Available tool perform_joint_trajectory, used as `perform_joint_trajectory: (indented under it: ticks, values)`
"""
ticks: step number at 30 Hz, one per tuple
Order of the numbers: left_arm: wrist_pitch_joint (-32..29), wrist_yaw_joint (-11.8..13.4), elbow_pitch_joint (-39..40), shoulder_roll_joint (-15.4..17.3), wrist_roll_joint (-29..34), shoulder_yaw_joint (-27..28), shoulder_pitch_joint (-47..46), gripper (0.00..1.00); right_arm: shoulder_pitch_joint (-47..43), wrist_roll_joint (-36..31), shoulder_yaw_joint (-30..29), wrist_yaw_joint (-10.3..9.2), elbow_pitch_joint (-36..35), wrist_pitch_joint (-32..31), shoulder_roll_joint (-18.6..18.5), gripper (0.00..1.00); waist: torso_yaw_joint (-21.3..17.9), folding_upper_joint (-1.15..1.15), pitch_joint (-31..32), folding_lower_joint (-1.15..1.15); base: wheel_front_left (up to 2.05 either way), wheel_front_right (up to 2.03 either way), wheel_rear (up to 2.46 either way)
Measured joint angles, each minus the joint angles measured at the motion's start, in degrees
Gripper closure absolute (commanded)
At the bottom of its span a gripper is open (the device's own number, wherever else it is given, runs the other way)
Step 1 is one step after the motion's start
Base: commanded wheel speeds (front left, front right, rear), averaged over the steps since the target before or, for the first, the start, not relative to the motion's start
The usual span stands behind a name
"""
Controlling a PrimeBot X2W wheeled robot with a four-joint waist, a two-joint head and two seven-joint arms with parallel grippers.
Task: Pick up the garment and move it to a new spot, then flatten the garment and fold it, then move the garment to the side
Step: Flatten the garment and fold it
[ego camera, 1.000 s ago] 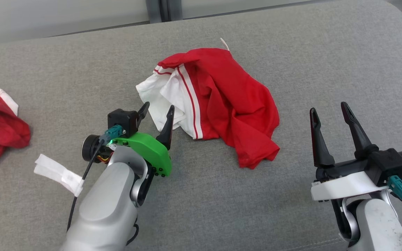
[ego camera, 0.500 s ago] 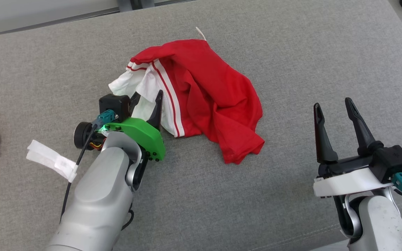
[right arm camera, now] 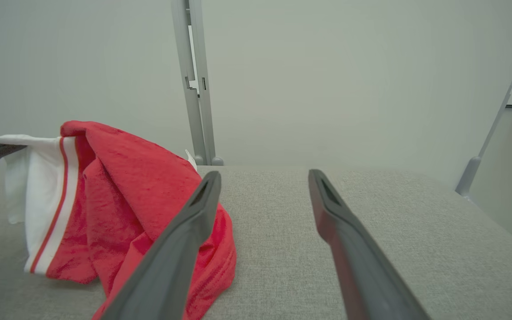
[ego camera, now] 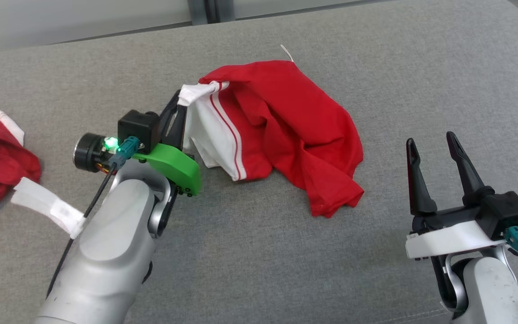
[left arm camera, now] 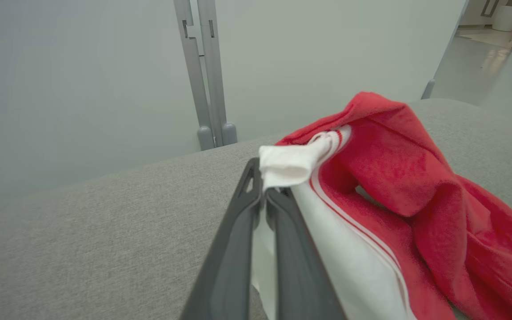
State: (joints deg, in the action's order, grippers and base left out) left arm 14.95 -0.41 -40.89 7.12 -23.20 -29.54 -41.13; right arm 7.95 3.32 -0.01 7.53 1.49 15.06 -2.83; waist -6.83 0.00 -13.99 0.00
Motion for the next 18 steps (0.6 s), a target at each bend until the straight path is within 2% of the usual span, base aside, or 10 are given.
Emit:
perform_joint_trajectory:
  ticks: [6,11,14,18]
  values:
    - [0.1,1.6,15.4,6.1,7.0,-0.8,3.0,1.00,-1.4,-0.2,-0.2,0.00,0.4,0.0,0.0,0.00,3.6,0.00,2.4,0.00,0.00,0.00,0.00]
    - [-0.3,1.9,23.2,10.8,10.4,-3.2,7.0,1.00,-2.1,-0.2,0.0,0.00,0.8,0.0,0.0,0.00,6.6,0.00,4.3,0.00,0.00,0.00,0.00]
    - [-2.2,1.0,27.7,13.8,13.2,-6.3,10.2,1.00,-2.6,0.0,0.1,0.00,0.9,0.0,0.0,0.00,8.2,0.00,5.4,0.00,0.00,0.00,0.00]
    - [-5.6,-0.9,30.7,17.6,18.3,-13.5,16.3,1.00,-3.0,0.0,0.1,0.00,1.0,0.0,0.0,0.00,10.2,0.00,6.6,0.00,0.00,0.00,0.00]
